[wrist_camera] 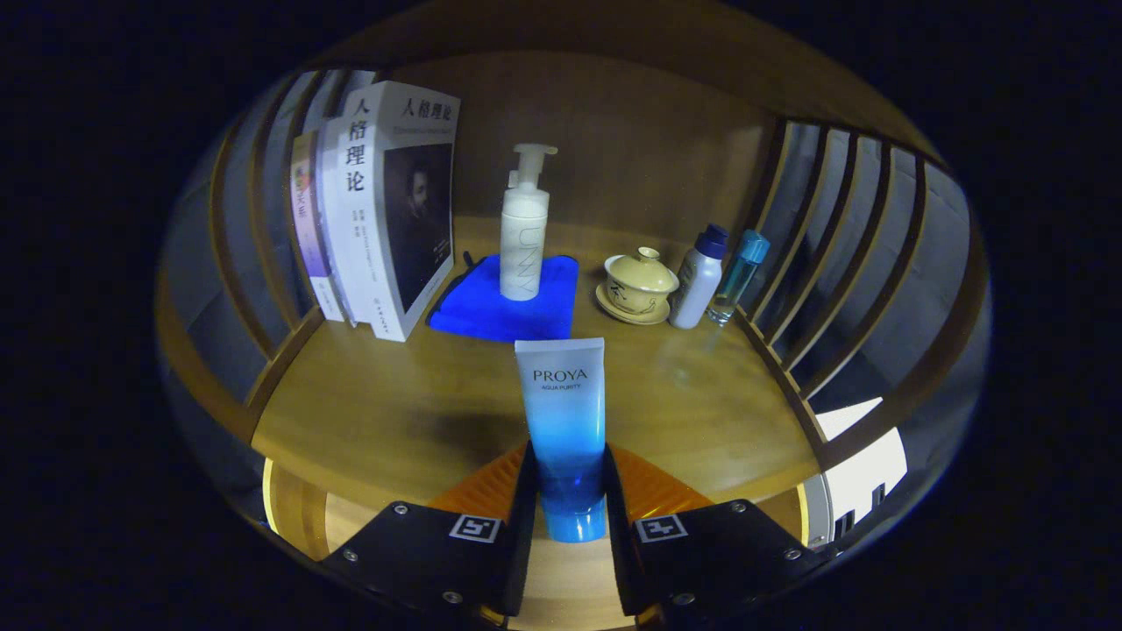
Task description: Pull open the drawer, take out the items inside it, and place them on the countertop above the cabinet.
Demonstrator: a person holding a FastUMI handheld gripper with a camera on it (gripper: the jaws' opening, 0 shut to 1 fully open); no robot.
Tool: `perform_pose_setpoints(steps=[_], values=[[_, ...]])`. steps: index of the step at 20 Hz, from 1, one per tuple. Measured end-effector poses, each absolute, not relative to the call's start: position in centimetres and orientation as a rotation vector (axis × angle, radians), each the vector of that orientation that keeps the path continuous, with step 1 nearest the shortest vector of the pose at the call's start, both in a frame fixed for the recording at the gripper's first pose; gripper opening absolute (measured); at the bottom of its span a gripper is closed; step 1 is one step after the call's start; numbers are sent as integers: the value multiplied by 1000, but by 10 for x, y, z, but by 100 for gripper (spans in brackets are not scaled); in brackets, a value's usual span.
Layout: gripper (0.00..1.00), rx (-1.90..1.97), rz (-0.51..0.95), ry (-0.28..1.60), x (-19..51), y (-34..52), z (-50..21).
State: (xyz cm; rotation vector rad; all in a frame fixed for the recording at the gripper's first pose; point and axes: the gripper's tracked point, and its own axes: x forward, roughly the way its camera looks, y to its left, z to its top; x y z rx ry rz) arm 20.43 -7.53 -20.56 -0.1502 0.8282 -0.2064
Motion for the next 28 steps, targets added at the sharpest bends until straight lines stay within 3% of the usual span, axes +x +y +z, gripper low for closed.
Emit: perform_pose_setpoints(steps=[5,12,15,17,24,28], values=[[42,-157,-204,862,222,-84,-219],[52,-144,-128,825,230,-73,-216],[84,-164,-109,749,215,-68,-189],[95,-169,-112,680,193,-65,-166],[95,-82,-126,385,94,-53,-74],[95,70,-143,256,29,-49,-57]])
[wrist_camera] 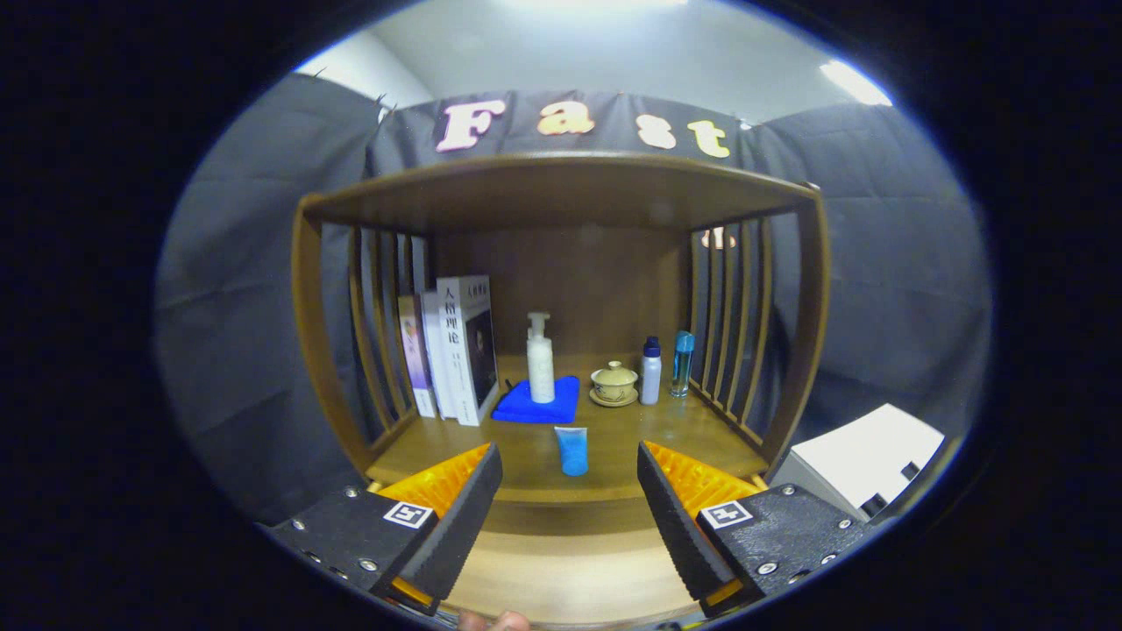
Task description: Pull open the drawer, take out the items inside it, and place them on the countertop above the cabinet.
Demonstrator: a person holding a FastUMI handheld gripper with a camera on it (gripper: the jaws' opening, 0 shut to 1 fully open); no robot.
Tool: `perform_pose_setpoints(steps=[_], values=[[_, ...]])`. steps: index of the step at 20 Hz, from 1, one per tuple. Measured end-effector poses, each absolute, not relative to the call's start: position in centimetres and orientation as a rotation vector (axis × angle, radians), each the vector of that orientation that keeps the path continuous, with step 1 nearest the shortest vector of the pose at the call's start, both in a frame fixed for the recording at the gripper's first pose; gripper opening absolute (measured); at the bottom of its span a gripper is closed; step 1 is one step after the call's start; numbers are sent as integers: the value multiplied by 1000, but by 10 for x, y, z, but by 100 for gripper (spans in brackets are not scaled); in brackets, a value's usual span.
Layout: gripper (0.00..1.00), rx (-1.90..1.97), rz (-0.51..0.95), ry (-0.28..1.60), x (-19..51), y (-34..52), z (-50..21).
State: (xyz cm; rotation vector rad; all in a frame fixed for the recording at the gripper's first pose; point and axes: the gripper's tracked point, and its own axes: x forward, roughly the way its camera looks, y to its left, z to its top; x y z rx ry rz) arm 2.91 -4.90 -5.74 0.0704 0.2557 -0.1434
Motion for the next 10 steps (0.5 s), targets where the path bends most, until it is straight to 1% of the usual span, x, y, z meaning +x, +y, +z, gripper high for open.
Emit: perform_pose_setpoints(steps=[1,4,7,10], values=[[95,93,-142,234,13,-51,-60],[95,98,-138,250,-37,-58,-84],[95,74,-121,231,-69,-55,-107],[95,-3,-116,267,-96,-54,-146]])
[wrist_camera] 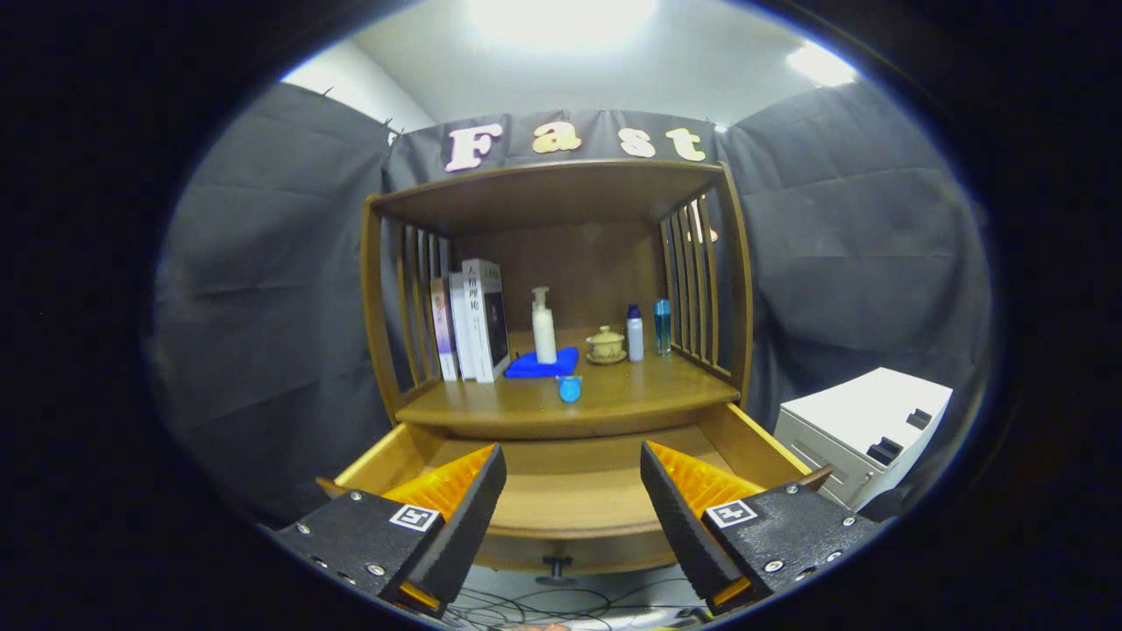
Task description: Pull open the drawer, take out the items inside it, and place them on the countertop above the cabinet.
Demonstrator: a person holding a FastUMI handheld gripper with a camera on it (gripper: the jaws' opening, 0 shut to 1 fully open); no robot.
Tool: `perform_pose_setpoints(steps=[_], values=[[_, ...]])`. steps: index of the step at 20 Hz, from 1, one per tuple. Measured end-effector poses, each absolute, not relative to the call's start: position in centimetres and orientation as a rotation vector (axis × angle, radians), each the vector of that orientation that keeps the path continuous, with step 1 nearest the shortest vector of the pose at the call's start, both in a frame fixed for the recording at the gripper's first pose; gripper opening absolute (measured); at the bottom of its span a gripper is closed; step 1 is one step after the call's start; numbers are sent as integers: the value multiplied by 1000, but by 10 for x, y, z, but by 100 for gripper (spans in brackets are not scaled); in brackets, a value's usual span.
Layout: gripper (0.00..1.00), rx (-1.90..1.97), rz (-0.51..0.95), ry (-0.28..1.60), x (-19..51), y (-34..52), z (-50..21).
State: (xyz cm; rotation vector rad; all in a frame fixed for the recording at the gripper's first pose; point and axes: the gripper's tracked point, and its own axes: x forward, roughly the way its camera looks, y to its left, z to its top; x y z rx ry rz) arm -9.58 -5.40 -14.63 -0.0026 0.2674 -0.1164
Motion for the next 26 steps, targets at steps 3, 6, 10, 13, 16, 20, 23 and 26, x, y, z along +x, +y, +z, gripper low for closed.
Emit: perform_pose_setpoints(steps=[3,6,10,13,16,20,23,26], values=[[95,-17,-98,293,-108,-42,-182],[95,13,-100,292,-110,-38,-203],[94,33,-85,307,-99,-42,-219],[93,0,-123,295,-99,-52,-220],[93,2,-145,284,-95,-53,-217],[94,4,-125,281,-87,-54,-215],[95,25,-109,274,-76,-55,-214],[95,25,-106,279,-65,-55,-217]])
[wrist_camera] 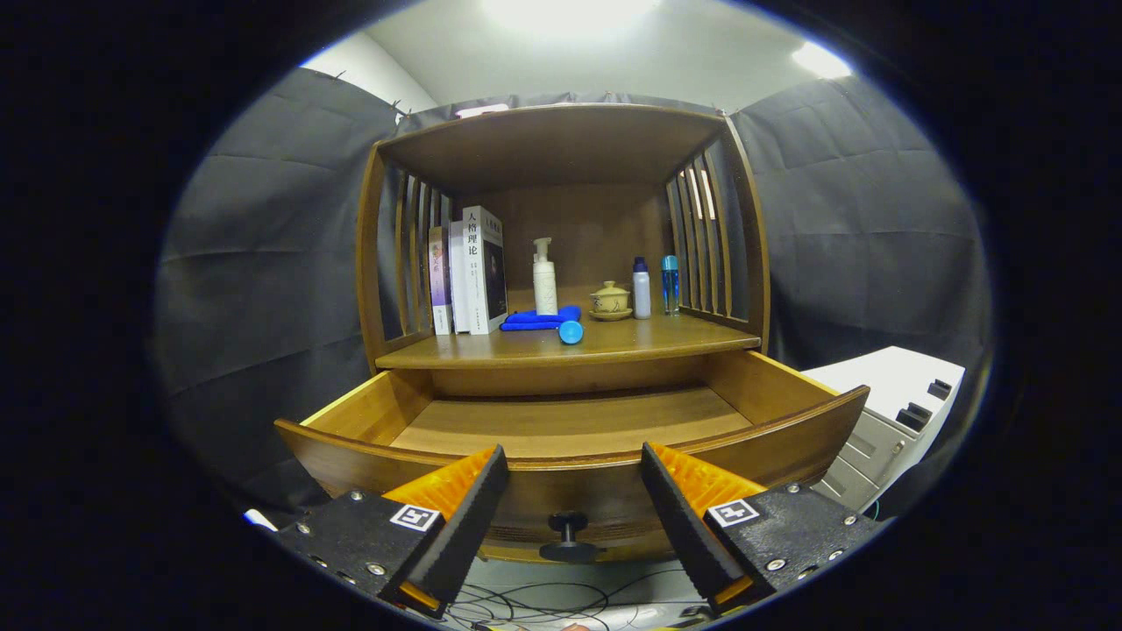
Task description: Pull open the drawer, take out the items inside it, and place them on the countertop above the cabinet.
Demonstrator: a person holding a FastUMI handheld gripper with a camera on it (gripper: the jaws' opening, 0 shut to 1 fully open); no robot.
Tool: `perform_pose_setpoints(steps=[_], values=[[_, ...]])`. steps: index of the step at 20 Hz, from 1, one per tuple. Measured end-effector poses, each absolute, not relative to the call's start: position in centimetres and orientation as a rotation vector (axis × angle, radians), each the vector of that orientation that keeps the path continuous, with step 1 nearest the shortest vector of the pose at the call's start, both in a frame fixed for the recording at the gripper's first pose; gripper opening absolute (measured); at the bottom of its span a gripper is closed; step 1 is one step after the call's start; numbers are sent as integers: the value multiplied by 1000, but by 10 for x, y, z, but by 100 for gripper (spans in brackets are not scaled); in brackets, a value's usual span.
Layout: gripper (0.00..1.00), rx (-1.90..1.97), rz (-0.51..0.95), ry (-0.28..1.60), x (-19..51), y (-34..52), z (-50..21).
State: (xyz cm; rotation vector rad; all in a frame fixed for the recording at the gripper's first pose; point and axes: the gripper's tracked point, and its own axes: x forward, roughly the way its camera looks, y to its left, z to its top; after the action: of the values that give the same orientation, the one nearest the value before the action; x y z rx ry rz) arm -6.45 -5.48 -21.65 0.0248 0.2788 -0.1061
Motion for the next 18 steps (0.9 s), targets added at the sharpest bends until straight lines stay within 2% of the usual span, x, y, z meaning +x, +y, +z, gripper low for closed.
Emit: perform_pose_setpoints(steps=[18], values=[[95,23,-114,225,67,-66,-226]])
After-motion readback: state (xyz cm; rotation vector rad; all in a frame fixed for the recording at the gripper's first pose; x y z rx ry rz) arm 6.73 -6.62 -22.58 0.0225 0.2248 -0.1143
